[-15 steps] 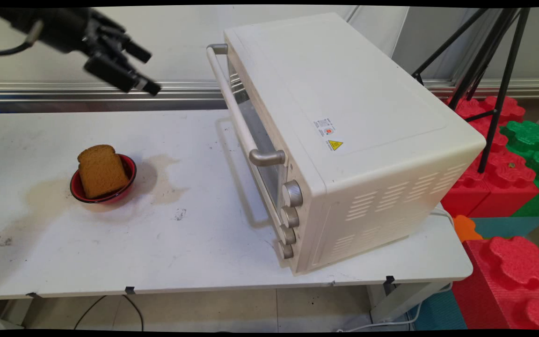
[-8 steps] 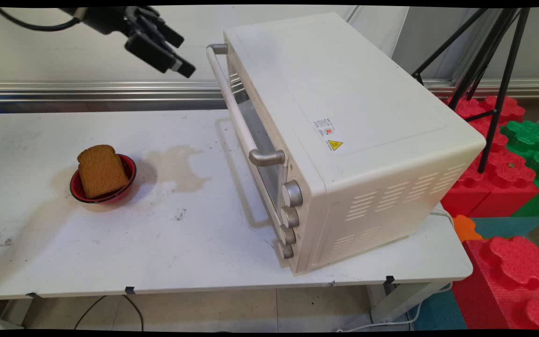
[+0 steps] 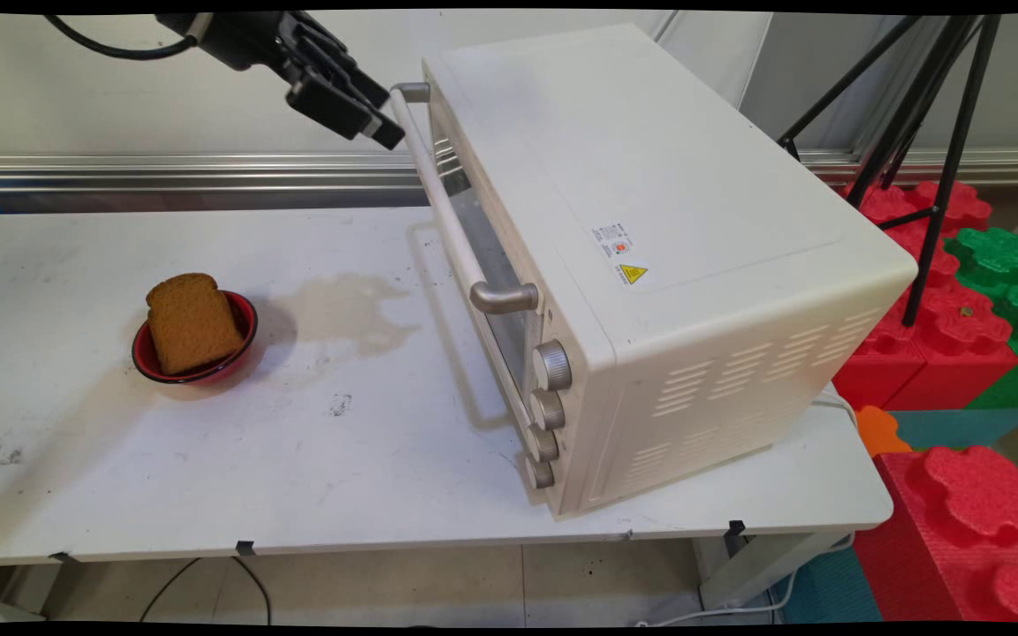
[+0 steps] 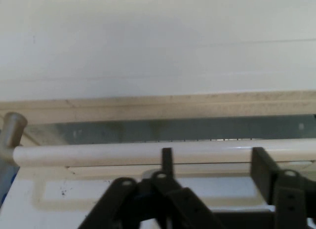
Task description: Open the oven
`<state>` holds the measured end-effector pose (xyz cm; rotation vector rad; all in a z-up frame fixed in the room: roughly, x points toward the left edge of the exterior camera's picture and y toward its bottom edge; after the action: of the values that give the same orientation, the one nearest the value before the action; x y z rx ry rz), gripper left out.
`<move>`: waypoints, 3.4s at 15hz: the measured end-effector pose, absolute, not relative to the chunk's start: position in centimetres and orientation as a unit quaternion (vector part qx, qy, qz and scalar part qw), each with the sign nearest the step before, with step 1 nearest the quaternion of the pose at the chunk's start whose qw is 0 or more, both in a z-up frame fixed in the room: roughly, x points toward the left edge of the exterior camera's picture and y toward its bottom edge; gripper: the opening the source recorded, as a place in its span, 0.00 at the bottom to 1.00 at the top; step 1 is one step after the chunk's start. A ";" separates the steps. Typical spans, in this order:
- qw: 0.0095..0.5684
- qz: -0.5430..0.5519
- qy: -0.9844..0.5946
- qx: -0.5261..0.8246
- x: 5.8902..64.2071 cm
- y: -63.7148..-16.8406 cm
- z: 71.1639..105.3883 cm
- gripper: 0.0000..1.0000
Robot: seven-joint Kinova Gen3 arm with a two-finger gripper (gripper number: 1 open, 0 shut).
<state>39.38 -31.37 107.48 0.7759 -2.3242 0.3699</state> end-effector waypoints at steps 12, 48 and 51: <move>0.336 0.130 -0.884 0.298 37.5 -33.7 105.5 0.00; 0.265 0.081 -0.911 0.307 40.8 -28.9 97.8 0.00; 0.255 0.076 -0.913 0.307 41.5 -28.2 96.9 0.00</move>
<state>41.50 -28.18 96.88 0.8347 -2.4802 0.2062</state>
